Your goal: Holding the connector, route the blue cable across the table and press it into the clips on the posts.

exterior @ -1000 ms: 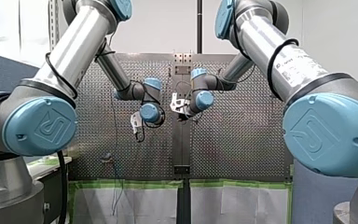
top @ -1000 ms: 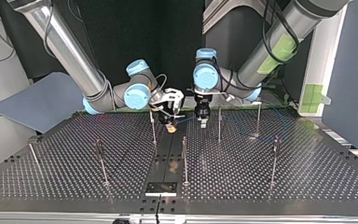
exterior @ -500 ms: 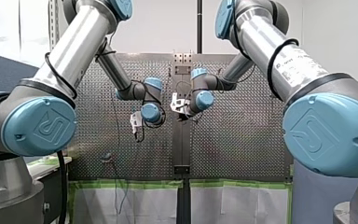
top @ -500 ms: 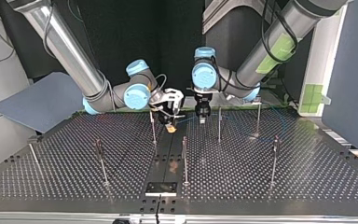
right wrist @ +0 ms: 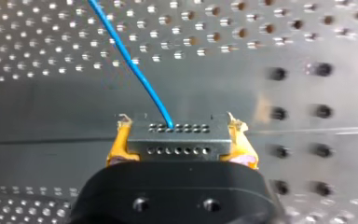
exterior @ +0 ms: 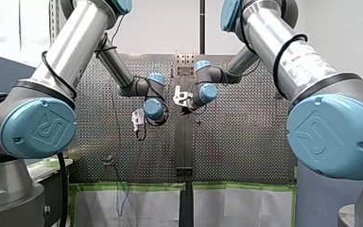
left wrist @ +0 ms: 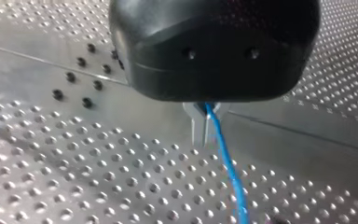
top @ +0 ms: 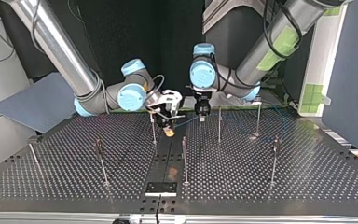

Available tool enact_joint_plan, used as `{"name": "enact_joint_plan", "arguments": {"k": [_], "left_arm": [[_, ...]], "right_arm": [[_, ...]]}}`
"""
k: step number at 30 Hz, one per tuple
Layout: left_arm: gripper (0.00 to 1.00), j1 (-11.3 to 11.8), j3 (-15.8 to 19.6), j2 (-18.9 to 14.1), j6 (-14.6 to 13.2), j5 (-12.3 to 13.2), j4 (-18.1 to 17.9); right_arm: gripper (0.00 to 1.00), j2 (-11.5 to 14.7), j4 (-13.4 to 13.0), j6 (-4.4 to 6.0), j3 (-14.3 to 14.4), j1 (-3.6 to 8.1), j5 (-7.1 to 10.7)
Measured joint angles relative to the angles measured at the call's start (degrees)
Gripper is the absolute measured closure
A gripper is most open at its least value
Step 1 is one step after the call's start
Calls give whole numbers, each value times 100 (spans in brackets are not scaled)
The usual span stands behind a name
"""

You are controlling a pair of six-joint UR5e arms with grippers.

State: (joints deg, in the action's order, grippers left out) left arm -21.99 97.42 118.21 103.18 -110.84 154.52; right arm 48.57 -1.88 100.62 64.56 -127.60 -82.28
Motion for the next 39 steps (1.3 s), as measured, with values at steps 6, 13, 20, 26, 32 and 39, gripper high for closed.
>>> {"name": "enact_joint_plan", "arguments": {"k": [6, 13, 20, 26, 32, 39], "left_arm": [[100, -41, 0, -271, 28, -46, 268], [100, -24, 1, -615, 58, -163, 452], [100, -79, -2, -913, -46, -164, 539], [100, -137, -1, -1256, -92, -154, 621], [100, -175, -1, -1599, -116, -149, 716], [100, -253, -2, -1925, -198, -143, 831]], "right_arm": [[100, 268, 228, 24, 0, 35, 1], [100, 603, 547, 81, 104, 125, 4], [100, 921, 648, 122, 397, 208, 9], [100, 1276, 659, 104, 746, 238, 26], [100, 1596, 674, 93, 877, 247, 142], [100, 1929, 682, 89, 887, 263, 215]]}}
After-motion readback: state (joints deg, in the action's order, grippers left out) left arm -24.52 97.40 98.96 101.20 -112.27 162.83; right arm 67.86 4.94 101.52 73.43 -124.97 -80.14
